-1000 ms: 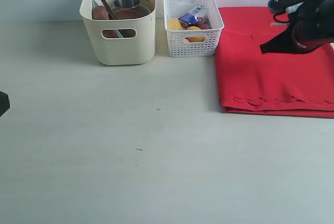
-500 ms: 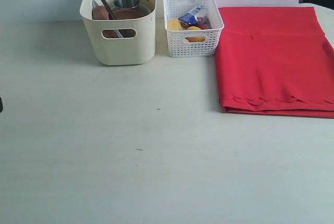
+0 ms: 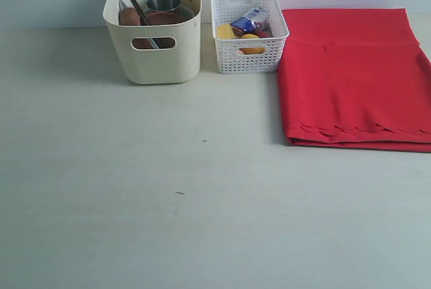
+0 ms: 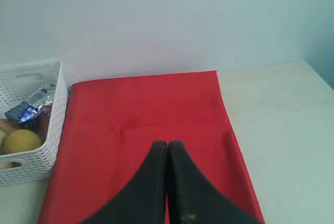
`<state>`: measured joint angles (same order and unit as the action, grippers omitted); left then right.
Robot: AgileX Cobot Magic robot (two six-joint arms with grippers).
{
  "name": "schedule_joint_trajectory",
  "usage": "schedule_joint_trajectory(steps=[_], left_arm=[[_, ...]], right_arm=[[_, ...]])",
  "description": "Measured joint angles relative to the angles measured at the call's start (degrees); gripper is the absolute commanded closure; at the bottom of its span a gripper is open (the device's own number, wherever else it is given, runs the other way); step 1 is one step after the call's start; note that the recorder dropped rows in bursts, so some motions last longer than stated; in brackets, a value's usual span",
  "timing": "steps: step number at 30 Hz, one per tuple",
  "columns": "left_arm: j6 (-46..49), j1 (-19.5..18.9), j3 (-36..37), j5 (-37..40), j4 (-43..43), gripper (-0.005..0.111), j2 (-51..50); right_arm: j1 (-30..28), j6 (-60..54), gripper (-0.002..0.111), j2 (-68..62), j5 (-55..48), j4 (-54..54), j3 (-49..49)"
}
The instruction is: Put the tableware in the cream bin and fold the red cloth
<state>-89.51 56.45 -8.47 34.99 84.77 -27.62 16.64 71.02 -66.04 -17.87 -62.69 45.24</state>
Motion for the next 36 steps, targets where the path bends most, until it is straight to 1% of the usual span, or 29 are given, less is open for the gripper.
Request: schedule_joint_trajectory(steps=[1, 2, 3, 6, 9, 12, 14, 16, 19, 22, 23, 24, 26, 31, 33, 34, 36], left_arm=[[0.0, -3.1, 0.1, -2.0, 0.8, 0.106, 1.2], [-0.1, -7.8, 0.5, -4.8, 2.1, 0.106, 3.1], [-0.6, -13.3, 0.8, -8.0, 3.3, 0.106, 5.2], [-1.8, -31.8, 1.2, -17.8, 6.1, 0.106, 11.4], [-2.0, -46.6, 1.3, -25.2, 6.6, 0.106, 16.8], [-2.2, -56.9, 1.3, -31.7, 6.6, 0.106, 20.3], [-2.2, -60.9, 1.3, -35.5, 6.6, 0.106, 21.8], [-2.4, -63.0, 1.4, -39.0, 6.6, 0.106, 22.8], [-1.8, -63.5, 2.3, -43.1, 5.2, 0.106, 22.9], [1.3, -63.5, 4.6, -44.3, 0.4, 0.106, 22.9], [3.7, -63.5, 5.5, -44.4, -2.3, 0.106, 22.9], [7.4, -63.5, 6.5, -44.7, -6.2, 0.106, 22.9], [18.5, -63.5, 8.0, -44.7, -17.9, 0.106, 22.9], [52.1, -63.5, 8.3, -44.7, -58.2, 0.106, 22.9], [61.5, -63.5, 8.3, -43.9, -68.3, 0.106, 22.9], [65.4, -63.5, 8.3, -43.1, -71.8, 0.106, 22.9], [71.3, -63.4, 8.3, -40.2, -75.6, 0.106, 22.9]], right_arm=[[0.0, 0.0, 0.108, 0.0, 0.0, 0.0, 0.0], [0.0, 0.0, 0.108, 0.0, 0.0, 0.0, 0.0], [0.0, 0.0, 0.108, 0.0, 0.0, 0.0, 0.0], [0.0, 0.0, 0.108, 0.0, 0.0, 0.0, 0.0], [0.0, 0.1, 0.108, 0.0, 0.0, 0.0, 0.0], [0.0, 0.1, 0.108, 0.0, 0.0, 0.0, 0.0], [0.0, 0.1, 0.108, 0.0, 0.0, 0.0, 0.0], [0.0, 0.1, 0.108, 0.0, 0.0, 0.0, 0.0], [0.0, 0.1, 0.108, 0.0, 0.0, 0.0, 0.0], [0.0, 0.1, 0.108, 0.0, 0.0, 0.0, 0.0], [0.0, 0.1, 0.108, 0.0, 0.0, 0.0, 0.0], [0.0, 0.1, 0.108, 0.0, 0.0, 0.0, 0.0], [0.0, 0.1, 0.108, 0.0, 0.0, 0.0, 0.0], [0.0, 0.1, 0.108, 0.0, 0.0, 0.0, 0.0], [0.0, 0.1, 0.108, 0.0, 0.0, 0.0, 0.0], [0.0, 0.1, 0.108, 0.0, 0.0, 0.0, 0.0], [0.0, 0.1, 0.108, 0.0, 0.0, 0.0, 0.0]])
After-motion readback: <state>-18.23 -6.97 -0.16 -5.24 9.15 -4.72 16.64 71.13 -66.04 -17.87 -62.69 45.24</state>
